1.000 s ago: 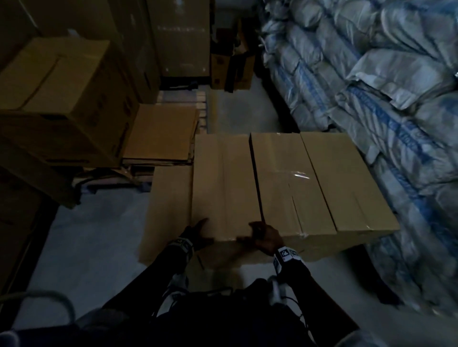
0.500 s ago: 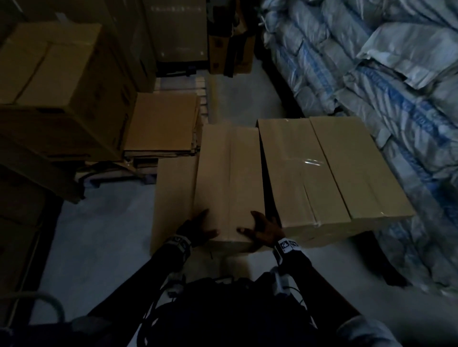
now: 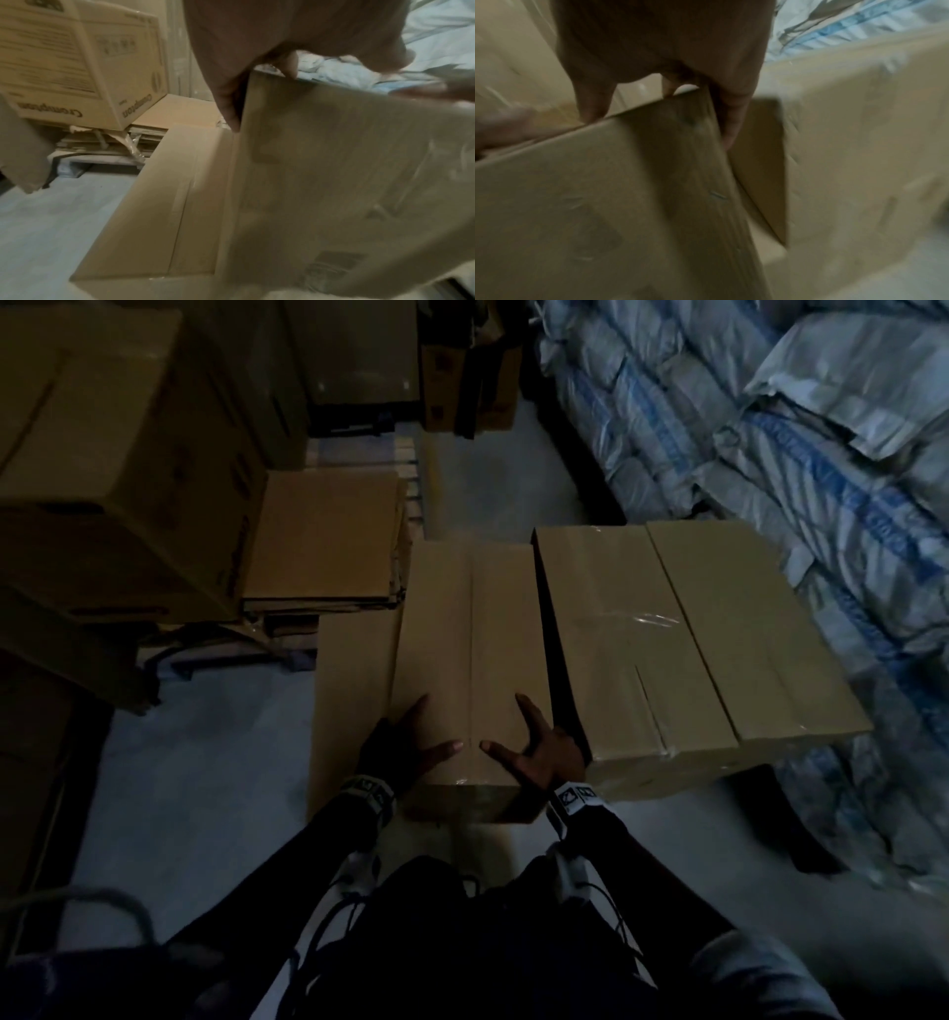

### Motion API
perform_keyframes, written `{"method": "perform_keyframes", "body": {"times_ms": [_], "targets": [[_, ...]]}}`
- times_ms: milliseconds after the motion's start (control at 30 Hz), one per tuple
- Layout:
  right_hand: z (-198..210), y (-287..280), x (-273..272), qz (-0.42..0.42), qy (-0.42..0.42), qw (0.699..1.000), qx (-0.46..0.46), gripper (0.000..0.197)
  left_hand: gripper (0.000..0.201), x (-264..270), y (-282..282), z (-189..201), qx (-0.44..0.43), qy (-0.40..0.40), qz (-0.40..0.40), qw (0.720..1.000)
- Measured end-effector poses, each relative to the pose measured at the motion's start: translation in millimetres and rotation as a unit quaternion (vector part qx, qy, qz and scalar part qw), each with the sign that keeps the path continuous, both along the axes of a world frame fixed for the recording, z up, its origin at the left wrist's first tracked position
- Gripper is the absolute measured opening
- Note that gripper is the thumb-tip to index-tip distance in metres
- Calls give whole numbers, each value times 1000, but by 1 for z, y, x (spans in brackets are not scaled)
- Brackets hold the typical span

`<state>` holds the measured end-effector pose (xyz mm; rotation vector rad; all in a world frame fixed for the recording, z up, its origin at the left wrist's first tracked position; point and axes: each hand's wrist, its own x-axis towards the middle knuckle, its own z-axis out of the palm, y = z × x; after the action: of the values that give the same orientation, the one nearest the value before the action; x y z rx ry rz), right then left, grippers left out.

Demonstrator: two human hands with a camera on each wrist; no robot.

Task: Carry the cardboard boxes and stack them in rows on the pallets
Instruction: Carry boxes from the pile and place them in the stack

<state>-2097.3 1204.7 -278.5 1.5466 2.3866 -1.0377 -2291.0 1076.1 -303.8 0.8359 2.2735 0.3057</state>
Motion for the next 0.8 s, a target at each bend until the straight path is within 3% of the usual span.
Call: {"method": "perform_keyframes", "body": {"times_ms": [233,367,433,500,567,633,700,800], "targets": [[95,8,-7,19,7,999,27,115,117,-9,4,110,-10,20,15,1000],[146,12,-7,36,36,996,67,109,126,-8,-11,157,80,17,22,996],[165,12,-8,31,62,994,86,107,132,-9,-14,174,143,77,29,986],[181,10,-7,13,85,991,105,108,114,-7,-13,206,149,129,2,980],[198,7,-6,-7,107,987,122,108,91,-5,-9,239,89,126,-97,983],[215,7,-4,-36,124,983,130,109,103,-5,-5,259,108,109,-57,986],[226,7,3,-64,141,979,133,110,119,3,0,267,181,152,6,972],[240,7,29,-101,151,973,144,111,121,30,5,271,219,246,-50,943]]}}
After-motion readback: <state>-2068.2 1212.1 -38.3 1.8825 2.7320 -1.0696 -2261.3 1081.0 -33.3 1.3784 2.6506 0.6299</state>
